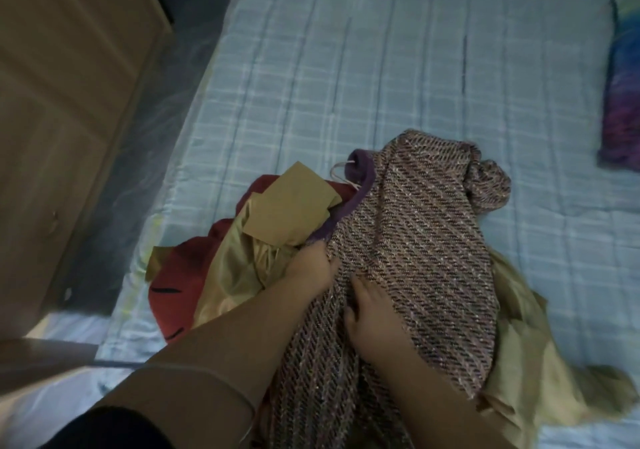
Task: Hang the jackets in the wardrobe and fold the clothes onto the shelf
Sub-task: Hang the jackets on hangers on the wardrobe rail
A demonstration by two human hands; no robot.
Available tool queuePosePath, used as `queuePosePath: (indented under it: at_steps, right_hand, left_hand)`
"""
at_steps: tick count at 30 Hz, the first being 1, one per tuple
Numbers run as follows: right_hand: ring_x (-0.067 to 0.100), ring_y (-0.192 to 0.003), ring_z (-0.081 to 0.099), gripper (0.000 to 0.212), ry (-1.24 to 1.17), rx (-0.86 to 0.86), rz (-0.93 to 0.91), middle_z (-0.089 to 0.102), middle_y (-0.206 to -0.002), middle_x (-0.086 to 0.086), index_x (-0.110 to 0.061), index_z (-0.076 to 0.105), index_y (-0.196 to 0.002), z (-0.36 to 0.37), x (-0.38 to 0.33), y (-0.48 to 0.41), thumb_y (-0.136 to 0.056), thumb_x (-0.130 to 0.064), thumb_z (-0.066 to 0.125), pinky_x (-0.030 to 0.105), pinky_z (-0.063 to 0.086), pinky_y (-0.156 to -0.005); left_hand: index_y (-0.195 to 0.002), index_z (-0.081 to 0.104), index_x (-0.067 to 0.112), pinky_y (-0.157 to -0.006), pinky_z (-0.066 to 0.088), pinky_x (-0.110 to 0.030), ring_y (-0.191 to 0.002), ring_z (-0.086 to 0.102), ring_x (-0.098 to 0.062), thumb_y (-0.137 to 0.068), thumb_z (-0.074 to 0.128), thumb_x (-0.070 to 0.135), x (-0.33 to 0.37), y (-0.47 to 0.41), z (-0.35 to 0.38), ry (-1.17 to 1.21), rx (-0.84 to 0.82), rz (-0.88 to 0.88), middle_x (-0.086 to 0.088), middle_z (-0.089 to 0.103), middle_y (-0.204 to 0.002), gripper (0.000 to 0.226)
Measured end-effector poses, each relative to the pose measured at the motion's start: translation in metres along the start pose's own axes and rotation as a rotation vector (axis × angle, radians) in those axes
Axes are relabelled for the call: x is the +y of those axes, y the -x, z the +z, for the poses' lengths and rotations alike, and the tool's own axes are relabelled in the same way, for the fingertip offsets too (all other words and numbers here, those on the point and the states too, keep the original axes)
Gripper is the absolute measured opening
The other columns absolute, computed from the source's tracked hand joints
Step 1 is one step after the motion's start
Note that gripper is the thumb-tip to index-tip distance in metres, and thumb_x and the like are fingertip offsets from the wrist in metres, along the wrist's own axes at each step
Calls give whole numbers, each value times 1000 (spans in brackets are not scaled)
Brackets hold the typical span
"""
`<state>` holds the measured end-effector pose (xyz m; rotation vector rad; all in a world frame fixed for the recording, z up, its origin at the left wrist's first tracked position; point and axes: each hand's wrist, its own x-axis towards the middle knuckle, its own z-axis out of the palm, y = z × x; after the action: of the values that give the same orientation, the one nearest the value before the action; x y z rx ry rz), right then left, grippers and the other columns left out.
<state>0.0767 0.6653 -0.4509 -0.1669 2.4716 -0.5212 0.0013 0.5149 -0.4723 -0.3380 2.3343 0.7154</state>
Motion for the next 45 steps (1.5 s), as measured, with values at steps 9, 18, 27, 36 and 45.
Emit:
queuePosePath:
  at_steps: [9, 18, 27, 36, 45]
  right_hand:
    - [24, -149, 13, 63, 34, -26, 19, 23, -162, 0, -19, 19, -157, 14, 7, -4, -98, -33, 36, 33, 8, -122]
    - [12, -108, 56, 44, -501, 227, 98, 64, -111, -7, -24, 61, -116, 18, 20, 3, -81, 0, 49, 30, 44, -99]
    - [13, -107, 64, 37, -684, 246, 328, 69, -114, -6, -26, 64, -116, -11, 40, -26, -91, -1, 53, 37, 48, -102]
    - [17, -142, 34, 60, -275, 74, 59, 40, -154, 3, -13, 36, -152, 17, 38, -28, -96, -22, 56, 20, 16, -116]
    - [15, -149, 18, 63, -199, 43, 63, 23, -162, -1, -20, 22, -157, 42, 57, -19, -98, -29, 46, 31, 15, -122]
  left_hand:
    - [-136, 42, 3, -89, 49, -40, -114, 57, -36, -98, 53, 37, 21, -38, -3, 138, -59, -53, -18, 57, -129, 51]
    - [-109, 39, 17, -58, 41, -41, -81, 61, -37, -100, 45, 25, 52, 6, 27, -53, 81, 370, -10, 60, -97, 13]
    - [-122, 45, 19, -80, 46, -43, -108, 52, -29, -97, 48, 16, 21, 3, 18, -122, 342, 194, -7, 54, -116, 26]
    - [-134, 38, 3, -88, 47, -42, -117, 56, -36, -98, 48, 48, 28, -41, 28, -110, 93, 8, -19, 58, -127, 59]
    - [-118, 53, 3, -76, 50, -37, -92, 58, -31, -94, 65, 38, 28, -74, 19, 222, -66, -49, -16, 61, -110, 44]
